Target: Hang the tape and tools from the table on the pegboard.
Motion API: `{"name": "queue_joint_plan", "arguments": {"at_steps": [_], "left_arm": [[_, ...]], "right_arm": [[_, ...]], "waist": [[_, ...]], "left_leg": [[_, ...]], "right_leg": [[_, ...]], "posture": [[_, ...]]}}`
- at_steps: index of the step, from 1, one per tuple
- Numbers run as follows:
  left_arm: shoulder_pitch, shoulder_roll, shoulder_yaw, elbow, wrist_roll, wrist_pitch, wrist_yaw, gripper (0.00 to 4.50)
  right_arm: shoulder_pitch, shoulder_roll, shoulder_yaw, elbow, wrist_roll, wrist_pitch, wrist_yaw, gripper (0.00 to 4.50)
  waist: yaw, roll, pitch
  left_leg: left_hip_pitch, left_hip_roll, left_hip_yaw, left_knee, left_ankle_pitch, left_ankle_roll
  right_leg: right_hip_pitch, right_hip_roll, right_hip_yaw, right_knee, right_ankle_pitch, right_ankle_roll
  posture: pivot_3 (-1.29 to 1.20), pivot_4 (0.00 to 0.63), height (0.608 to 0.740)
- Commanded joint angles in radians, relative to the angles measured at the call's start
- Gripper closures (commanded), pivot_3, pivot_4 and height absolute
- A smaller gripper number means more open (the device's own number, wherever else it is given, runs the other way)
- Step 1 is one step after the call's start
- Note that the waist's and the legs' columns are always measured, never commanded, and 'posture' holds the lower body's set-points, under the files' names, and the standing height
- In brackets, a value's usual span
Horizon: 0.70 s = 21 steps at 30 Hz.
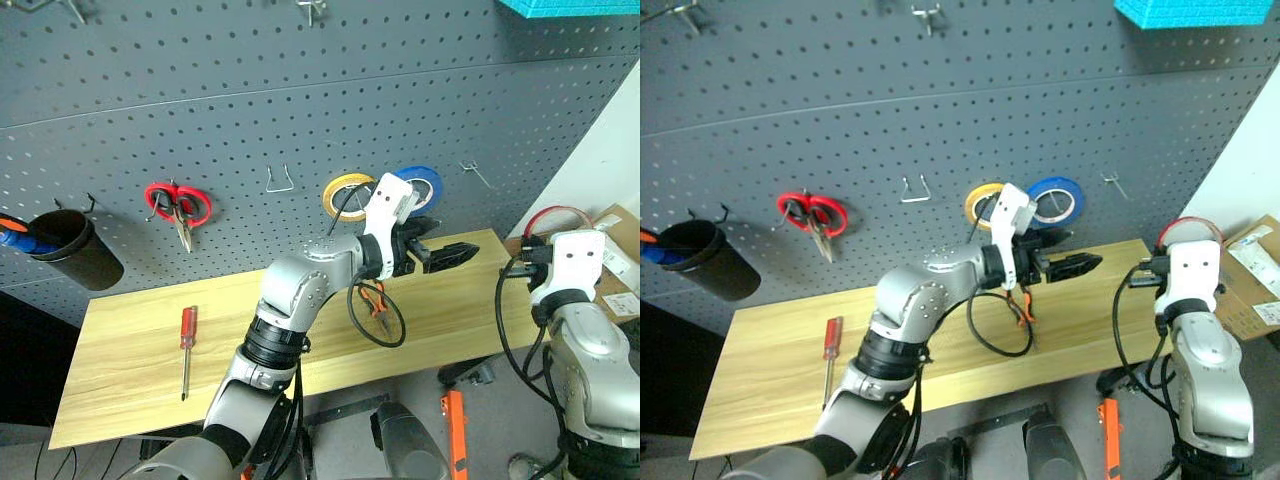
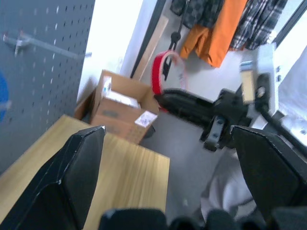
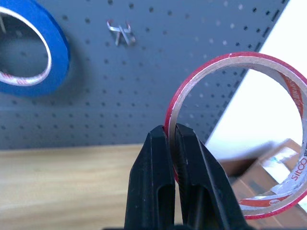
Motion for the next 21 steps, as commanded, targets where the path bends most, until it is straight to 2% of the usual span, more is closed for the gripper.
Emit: {"name": "queue_joint_plan", "arguments": {"at_steps": [1, 21], "left_arm": [[-0.023, -0.014, 0.021, -0.007, 0.002, -0.045, 0.021, 0.00], [-0.009, 0.004, 0.011, 0.026, 0.044, -0.123, 0.055, 0.00]], "right_arm": [[-0.045, -0.005, 0.016, 0.033, 0.018, -0.076, 0.027, 4.48], [-0.244, -0.045, 0.068, 0.382, 0.059, -0.277, 0.173, 4.48]], "waist": [[-0.004, 0.002, -0.004], [-0.003, 0.005, -0.032]], "left_leg": [[0.000, 0.000, 0.000, 0.000, 0.000, 0.000], [0.002, -0.001, 0.002, 0.000, 0.003, 0.003]], "right_leg": [[0.000, 0.000, 0.000, 0.000, 0.000, 0.000], [0.001, 0.000, 0.003, 0.001, 0.004, 0.000]], "posture": [[-0.30, 0.091, 0.740], [-0.24, 0.071, 0.740]]}}
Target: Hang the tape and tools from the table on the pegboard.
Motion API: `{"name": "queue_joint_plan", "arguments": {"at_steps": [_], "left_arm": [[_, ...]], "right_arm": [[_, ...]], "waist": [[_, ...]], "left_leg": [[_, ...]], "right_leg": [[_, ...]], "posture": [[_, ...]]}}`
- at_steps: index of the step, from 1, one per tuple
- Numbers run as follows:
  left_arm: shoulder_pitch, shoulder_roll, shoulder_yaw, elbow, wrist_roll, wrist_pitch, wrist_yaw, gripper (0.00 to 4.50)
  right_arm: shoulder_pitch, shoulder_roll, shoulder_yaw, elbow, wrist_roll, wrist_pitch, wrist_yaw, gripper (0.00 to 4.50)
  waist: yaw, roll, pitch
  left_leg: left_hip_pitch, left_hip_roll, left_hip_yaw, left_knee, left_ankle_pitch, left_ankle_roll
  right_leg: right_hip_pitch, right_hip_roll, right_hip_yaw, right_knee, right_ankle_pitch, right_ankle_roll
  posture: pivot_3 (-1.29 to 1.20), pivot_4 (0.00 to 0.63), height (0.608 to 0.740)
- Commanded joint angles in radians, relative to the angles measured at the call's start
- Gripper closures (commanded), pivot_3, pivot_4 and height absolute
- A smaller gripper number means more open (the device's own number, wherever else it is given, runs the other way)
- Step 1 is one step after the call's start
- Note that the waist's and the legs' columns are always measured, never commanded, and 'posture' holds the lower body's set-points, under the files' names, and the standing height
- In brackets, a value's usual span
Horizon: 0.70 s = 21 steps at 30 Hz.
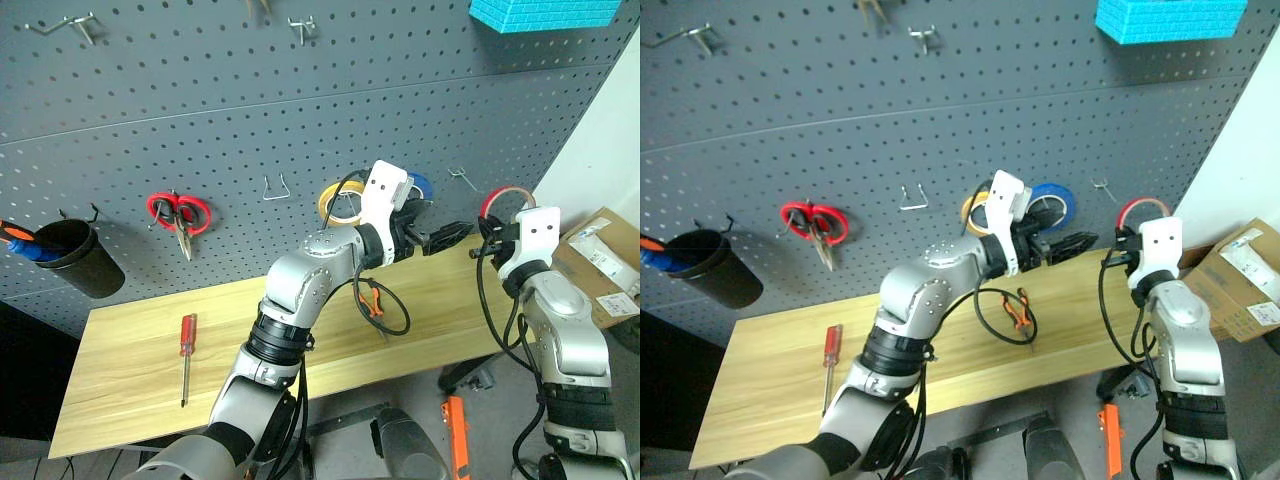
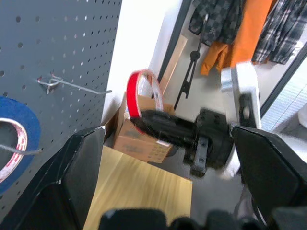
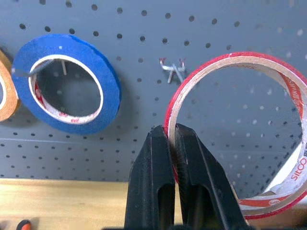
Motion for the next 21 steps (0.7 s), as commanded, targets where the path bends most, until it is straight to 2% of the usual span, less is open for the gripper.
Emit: {"name": "queue_joint_plan", "arguments": {"at_steps": [1, 21], "left_arm": [[-0.008, 0.002, 0.010, -0.015, 0.002, -0.023, -0.004, 0.00], [-0.011, -0.010, 0.000, 0.073, 0.072, -0.100, 0.002, 0.00]], "right_arm": [[-0.048, -0.015, 0.011, 0.043, 0.000, -0.069, 0.021, 4.48], [-0.227, -0.011, 0.052, 0.400, 0.007, -0.218, 0.116, 4.48]], "waist": [[0.000, 0.000, -0.001], [0.003, 0.000, -0.003]], "left_leg": [[0.000, 0.000, 0.000, 0.000, 0.000, 0.000], [0.000, 0.000, 0.000, 0.000, 0.007, 0.001]], "right_leg": [[0.000, 0.000, 0.000, 0.000, 0.000, 0.000], [0.000, 0.000, 0.001, 0.000, 0.009, -0.002]], "posture": [[-0.24, 0.071, 0.740], [-0.19, 0.064, 0.740]]}}
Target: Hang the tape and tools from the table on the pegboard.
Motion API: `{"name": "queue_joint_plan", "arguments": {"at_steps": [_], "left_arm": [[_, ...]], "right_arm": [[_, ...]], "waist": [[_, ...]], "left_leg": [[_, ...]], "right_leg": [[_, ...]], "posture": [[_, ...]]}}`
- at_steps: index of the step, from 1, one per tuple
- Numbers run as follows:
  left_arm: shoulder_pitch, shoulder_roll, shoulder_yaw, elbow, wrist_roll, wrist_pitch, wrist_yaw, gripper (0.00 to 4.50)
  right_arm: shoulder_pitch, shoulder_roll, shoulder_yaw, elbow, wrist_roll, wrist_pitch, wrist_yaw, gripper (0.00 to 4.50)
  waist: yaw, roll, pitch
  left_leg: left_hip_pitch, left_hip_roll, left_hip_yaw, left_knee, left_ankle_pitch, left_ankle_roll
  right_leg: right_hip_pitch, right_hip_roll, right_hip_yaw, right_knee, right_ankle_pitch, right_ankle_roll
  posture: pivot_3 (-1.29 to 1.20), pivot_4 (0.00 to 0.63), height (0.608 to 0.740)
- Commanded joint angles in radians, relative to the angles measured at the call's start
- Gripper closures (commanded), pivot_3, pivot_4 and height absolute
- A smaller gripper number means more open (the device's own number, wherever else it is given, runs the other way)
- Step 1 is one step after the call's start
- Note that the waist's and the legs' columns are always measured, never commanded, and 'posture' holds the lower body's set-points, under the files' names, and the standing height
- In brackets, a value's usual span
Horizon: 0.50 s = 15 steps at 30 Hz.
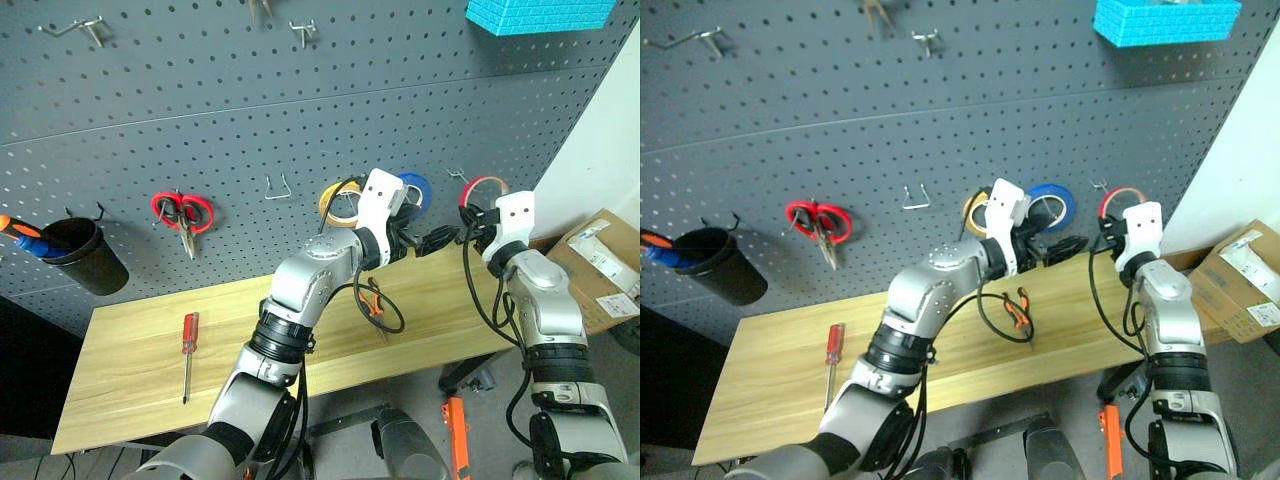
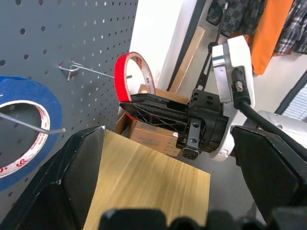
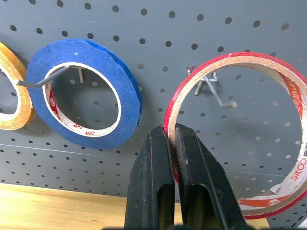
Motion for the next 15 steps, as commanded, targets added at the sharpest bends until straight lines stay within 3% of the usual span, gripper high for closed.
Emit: {"name": "queue_joint_plan", "arguments": {"at_steps": [1, 12, 15], "left_arm": [[-0.009, -0.007, 0.004, -0.015, 0.006, -0.029, 0.000, 0.00], [-0.021, -0.007, 0.007, -0.001, 0.014, -0.041, -0.005, 0.00], [-0.025, -0.012, 0.010, 0.003, 0.017, -0.044, -0.002, 0.00]], "right_arm": [[-0.061, -0.009, 0.008, 0.061, 0.004, -0.060, 0.027, 4.48], [-0.181, -0.036, 0.008, 0.307, -0.015, -0.160, 0.057, 4.48], [-0.191, -0.035, 0.002, 0.336, -0.013, -0.173, 0.053, 3.78]], "waist": [[0.000, 0.000, 0.000], [0.001, 0.000, -0.002], [0.001, 0.000, -0.002]], "left_leg": [[0.000, 0.000, 0.000, 0.000, 0.000, 0.000], [0.000, 0.000, 0.000, 0.000, 0.003, 0.000], [0.000, 0.000, 0.000, 0.000, 0.004, 0.000]], "right_leg": [[0.000, 0.000, 0.000, 0.000, 0.000, 0.000], [0.000, 0.000, 0.000, 0.000, 0.002, 0.001], [0.000, 0.000, 0.000, 0.000, 0.005, -0.002]], "posture": [[-0.19, 0.064, 0.740], [-0.17, 0.068, 0.740], [-0.17, 0.069, 0.740]]}}
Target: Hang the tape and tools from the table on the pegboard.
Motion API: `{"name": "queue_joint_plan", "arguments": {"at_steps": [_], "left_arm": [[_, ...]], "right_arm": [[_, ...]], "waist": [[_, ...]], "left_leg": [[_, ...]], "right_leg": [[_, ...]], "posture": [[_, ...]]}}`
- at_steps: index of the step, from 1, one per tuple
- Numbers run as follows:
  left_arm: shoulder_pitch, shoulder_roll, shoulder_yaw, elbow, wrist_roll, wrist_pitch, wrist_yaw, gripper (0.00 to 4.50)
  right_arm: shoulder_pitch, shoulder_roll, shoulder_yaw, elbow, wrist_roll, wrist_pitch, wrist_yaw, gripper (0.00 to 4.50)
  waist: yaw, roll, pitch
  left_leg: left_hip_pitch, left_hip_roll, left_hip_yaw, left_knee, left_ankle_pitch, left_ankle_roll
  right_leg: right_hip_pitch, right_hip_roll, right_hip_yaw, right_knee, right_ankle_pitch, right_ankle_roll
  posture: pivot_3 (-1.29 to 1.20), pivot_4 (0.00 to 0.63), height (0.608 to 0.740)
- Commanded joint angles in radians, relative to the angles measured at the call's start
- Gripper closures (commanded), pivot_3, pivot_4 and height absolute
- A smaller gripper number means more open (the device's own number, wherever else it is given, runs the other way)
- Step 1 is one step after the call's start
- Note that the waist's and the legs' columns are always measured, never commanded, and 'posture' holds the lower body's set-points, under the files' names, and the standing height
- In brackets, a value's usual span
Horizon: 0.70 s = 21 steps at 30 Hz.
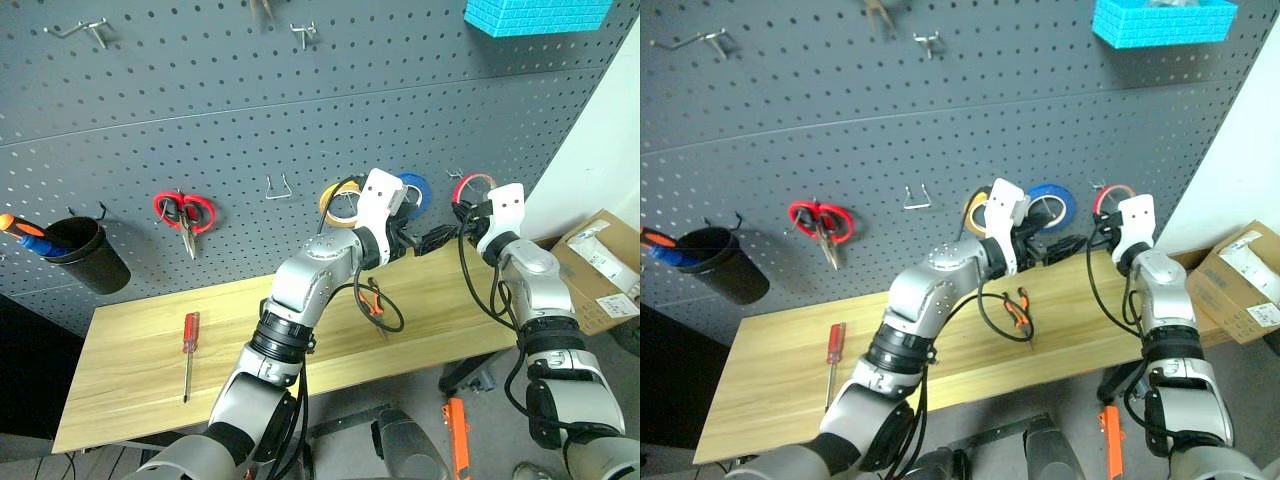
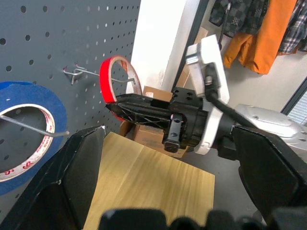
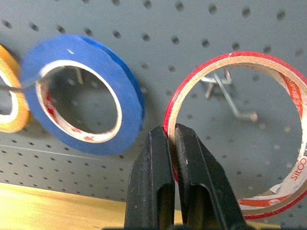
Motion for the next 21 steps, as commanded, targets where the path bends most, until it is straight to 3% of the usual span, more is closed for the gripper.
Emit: {"name": "queue_joint_plan", "arguments": {"at_steps": [1, 11, 15, 21], "left_arm": [[-0.027, -0.012, 0.010, -0.015, 0.002, -0.028, 0.002, 0.00], [-0.022, -0.015, 0.016, -0.018, 0.005, -0.026, 0.009, 0.00], [-0.021, -0.013, 0.017, -0.021, 0.005, -0.024, 0.010, 0.00], [0.015, 0.025, 0.007, -0.067, 0.004, -0.004, -0.005, 0.00]], "right_arm": [[-0.036, -0.012, -0.010, 0.003, 0.005, -0.043, -0.005, 3.46], [-0.028, -0.018, -0.007, 0.017, -0.005, -0.054, -0.008, 0.13], [0.015, -0.020, -0.007, -0.021, -0.009, -0.032, -0.017, 0.05], [0.246, -0.017, -0.007, -0.332, 0.030, 0.109, -0.012, 0.05]], "waist": [[0.000, 0.000, 0.000], [0.000, 0.000, 0.000], [0.002, 0.000, 0.000], [0.022, 0.000, 0.000]], "left_leg": [[0.000, 0.000, 0.000, 0.000, 0.000, 0.000], [0.000, 0.000, 0.000, 0.000, 0.001, 0.000], [0.000, 0.000, 0.000, 0.000, 0.001, 0.000], [0.000, 0.000, 0.000, -0.001, 0.001, 0.000]], "right_leg": [[0.000, 0.000, 0.000, 0.000, 0.000, 0.000], [0.000, 0.000, 0.000, 0.000, 0.000, 0.000], [0.000, 0.000, 0.000, 0.000, 0.000, 0.000], [0.000, 0.000, 0.000, 0.000, 0.000, 0.001]], "posture": [[-0.17, 0.069, 0.740], [-0.17, 0.070, 0.740], [-0.16, 0.076, 0.740], [-0.16, 0.089, 0.740]]}}
